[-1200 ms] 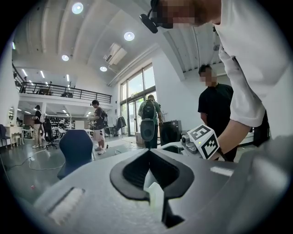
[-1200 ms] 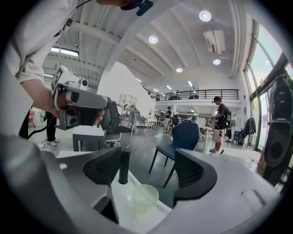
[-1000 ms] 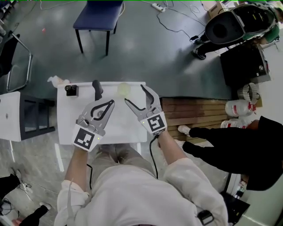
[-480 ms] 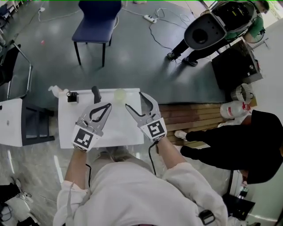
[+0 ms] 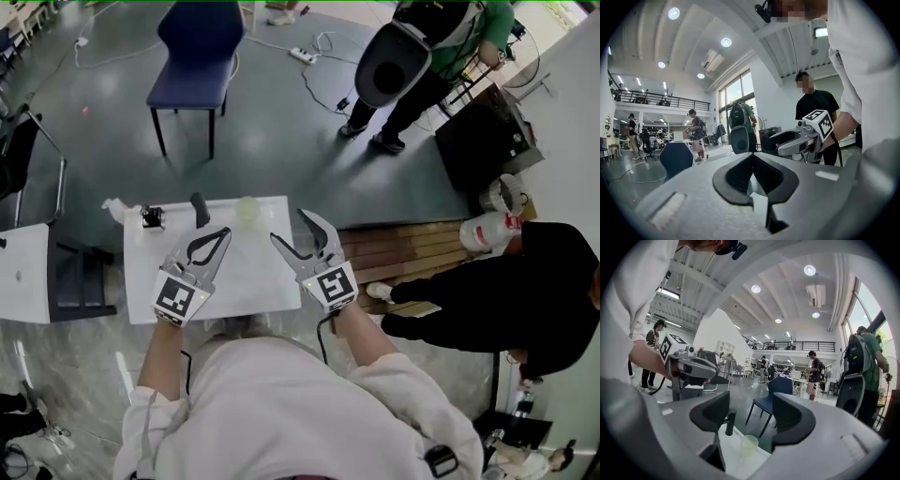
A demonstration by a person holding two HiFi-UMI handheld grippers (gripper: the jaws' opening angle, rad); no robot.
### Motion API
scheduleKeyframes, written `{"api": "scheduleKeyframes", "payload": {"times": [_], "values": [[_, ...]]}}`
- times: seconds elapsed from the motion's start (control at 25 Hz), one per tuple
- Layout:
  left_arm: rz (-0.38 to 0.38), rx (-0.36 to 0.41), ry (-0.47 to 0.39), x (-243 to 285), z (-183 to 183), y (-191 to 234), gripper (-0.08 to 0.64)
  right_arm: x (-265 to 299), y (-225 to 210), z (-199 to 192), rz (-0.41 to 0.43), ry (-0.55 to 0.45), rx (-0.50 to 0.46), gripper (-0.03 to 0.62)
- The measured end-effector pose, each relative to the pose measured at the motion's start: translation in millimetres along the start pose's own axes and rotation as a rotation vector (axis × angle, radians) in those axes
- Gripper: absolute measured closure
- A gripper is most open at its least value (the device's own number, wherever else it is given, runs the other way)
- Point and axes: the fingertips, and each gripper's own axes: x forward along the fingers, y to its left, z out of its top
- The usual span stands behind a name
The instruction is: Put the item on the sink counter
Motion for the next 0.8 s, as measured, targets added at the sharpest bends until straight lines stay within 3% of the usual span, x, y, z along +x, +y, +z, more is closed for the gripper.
{"api": "scheduleKeyframes", "payload": {"times": [0.12,0.64,0.8], "values": [[0.000,0.001,-0.001,-2,2,-4,0.554,-13,1,3,-0.011,-0.003,-0.004,0.319],[-0.008,-0.004,-0.003,-10,5,-14,0.554,-41,9,17,-0.090,-0.023,-0.001,0.577],[-0.005,0.004,-0.002,-12,2,-14,0.554,-48,9,11,-0.098,-0.007,-0.009,0.594]]}}
